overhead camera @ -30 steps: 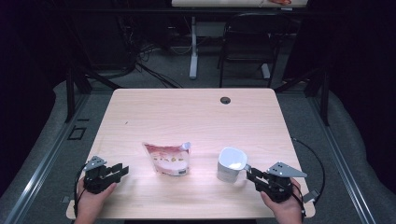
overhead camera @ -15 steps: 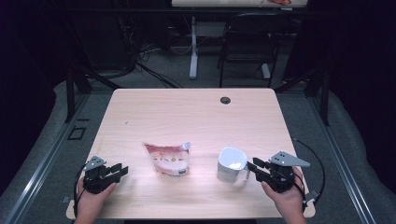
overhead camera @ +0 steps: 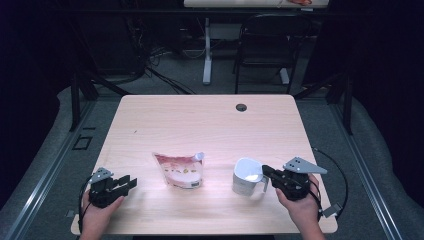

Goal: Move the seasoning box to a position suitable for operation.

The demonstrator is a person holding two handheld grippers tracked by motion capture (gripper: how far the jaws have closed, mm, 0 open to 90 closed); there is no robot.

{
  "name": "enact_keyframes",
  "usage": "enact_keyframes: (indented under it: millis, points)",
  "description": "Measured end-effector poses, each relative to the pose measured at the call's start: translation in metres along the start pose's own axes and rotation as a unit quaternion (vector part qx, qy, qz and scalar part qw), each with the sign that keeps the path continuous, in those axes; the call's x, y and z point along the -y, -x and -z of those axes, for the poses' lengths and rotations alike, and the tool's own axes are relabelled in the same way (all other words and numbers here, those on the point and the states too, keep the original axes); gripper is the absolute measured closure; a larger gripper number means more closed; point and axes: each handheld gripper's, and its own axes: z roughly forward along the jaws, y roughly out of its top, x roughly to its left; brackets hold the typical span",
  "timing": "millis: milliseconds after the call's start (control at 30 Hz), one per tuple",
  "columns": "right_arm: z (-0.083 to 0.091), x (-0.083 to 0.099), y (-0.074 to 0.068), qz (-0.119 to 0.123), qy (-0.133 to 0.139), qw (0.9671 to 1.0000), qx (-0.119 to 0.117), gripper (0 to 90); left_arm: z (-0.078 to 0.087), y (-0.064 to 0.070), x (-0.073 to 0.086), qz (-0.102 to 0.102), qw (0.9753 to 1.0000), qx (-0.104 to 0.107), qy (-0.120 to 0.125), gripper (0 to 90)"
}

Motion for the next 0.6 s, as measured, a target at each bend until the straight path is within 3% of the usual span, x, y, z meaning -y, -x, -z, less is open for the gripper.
enact_keyframes:
  millis: [600]
  points:
    - [-0.0043, 0.0058, 0.0007, -0.004, -0.006, 0.9999, -0.012, 90.0, -0.0008, 0.0003, -0.0003, -0.001, 1.0, 0.002, -0.001, 61.0]
